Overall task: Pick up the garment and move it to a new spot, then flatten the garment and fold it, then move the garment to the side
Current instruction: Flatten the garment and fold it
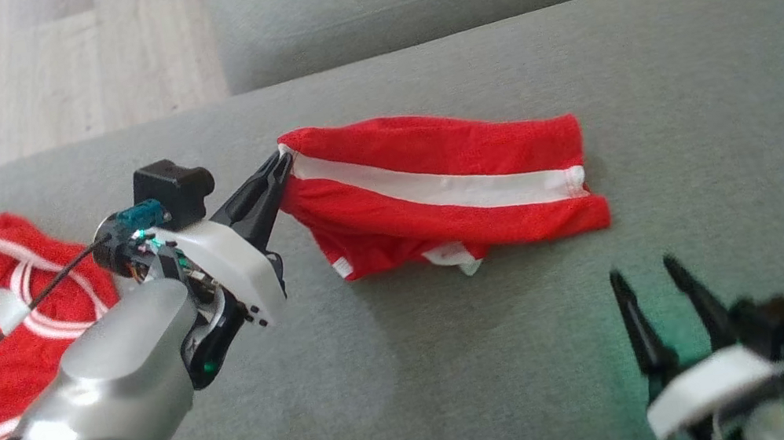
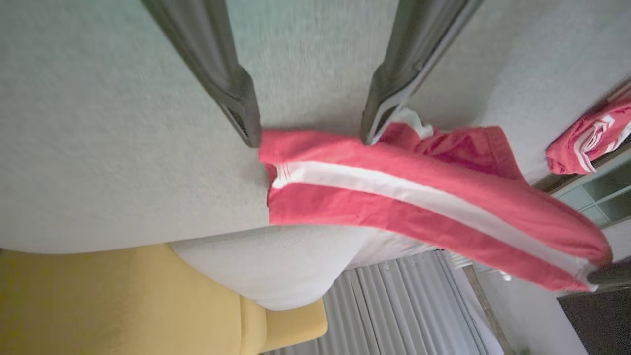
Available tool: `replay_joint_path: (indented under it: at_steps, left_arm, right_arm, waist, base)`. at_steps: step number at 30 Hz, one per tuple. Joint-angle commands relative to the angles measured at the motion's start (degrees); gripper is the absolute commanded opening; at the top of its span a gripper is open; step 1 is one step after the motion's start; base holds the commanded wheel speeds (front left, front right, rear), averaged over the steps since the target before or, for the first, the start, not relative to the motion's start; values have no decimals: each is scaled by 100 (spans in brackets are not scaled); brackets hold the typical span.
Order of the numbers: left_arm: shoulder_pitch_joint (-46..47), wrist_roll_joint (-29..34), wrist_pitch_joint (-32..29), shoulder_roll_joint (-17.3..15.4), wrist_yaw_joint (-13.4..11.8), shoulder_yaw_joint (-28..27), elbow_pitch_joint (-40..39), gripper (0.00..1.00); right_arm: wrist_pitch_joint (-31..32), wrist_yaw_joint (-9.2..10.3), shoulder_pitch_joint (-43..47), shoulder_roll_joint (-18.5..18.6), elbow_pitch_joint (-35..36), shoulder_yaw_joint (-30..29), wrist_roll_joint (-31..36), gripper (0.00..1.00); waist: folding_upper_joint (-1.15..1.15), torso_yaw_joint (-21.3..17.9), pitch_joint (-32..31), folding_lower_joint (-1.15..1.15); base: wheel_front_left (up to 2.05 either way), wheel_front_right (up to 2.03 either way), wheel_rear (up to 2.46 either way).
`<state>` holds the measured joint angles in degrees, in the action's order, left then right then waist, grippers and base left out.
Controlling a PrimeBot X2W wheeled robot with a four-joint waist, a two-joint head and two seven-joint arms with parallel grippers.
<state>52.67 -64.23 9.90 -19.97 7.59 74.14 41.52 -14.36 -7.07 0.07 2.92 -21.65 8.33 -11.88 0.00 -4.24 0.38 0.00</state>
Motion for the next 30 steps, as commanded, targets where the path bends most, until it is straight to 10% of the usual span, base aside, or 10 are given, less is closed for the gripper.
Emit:
replay_joint_path:
  at_steps: [1,17,25,30]
  left_arm:
    - [299,-37,69,-198,-10,-177,-113,0]
    - [590,73,149,-24,-10,-112,-394,0]
    - [652,78,146,7,-10,-97,-421,0]
    - [713,81,138,44,-10,-90,-446,0]
  right_arm:
    - [-63,-42,-487,155,22,123,-95,100]
    - [147,-42,-3175,789,-3318,1054,-961,100]
    - [107,-42,-3630,687,-4075,1461,-1284,67]
    - [66,-42,-3788,725,-4282,1672,-1509,83]
  waist:
    - [0,165,134,0]
    - [0,748,584,0]
    - [0,829,682,0]
    - [0,896,765,0]
  base:
    - [0,0,0]
    - [0,0,0]
    - [0,0,0]
    - [0,0,0]
